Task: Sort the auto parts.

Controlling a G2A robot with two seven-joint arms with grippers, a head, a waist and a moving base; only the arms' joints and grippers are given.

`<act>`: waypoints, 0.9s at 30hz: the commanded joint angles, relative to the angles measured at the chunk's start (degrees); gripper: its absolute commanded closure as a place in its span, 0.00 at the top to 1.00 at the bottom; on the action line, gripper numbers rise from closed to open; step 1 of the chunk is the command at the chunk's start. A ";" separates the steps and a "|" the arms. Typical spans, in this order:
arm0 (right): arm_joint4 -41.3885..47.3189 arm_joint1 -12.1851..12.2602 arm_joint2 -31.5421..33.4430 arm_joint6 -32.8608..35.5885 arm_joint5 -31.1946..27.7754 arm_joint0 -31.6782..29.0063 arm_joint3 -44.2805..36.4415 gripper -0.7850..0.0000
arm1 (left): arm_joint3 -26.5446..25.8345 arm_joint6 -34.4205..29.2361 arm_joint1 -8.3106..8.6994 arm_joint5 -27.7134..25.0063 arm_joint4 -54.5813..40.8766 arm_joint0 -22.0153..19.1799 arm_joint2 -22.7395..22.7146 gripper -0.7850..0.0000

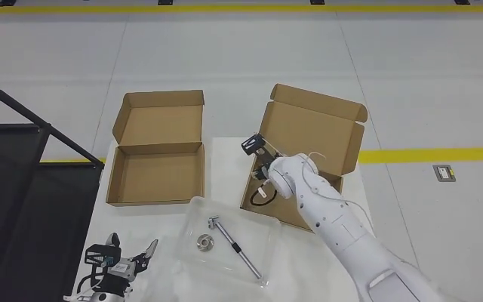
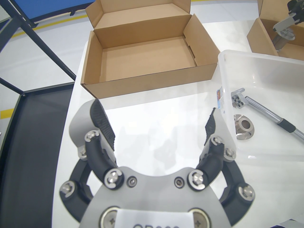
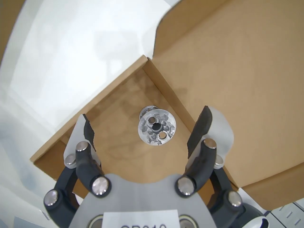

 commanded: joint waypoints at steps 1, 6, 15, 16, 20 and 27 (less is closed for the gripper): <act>-1.43 1.20 1.82 1.91 -0.65 -3.25 -8.17 1.00 | 0.00 0.00 0.00 0.00 0.00 0.00 0.00 1.00; -5.43 4.31 6.91 8.87 -3.81 -14.74 -31.37 1.00 | 0.00 0.00 0.00 0.00 0.00 0.00 0.00 1.00; -5.74 5.63 4.53 16.16 -12.55 -25.72 -47.11 1.00 | 0.00 0.00 0.00 0.00 0.00 0.00 0.00 1.00; -5.49 5.50 3.44 17.11 -13.19 -25.84 -47.12 1.00 | 0.00 0.00 0.00 0.00 0.00 0.00 0.00 1.00; -5.76 4.46 -1.42 21.20 -13.13 -24.39 -44.00 1.00 | 0.00 0.00 0.00 0.00 0.00 0.00 0.00 1.00; -3.63 1.64 -8.15 25.78 -9.86 -20.26 -34.52 0.98 | 0.00 0.00 0.00 0.00 0.00 0.00 0.00 1.00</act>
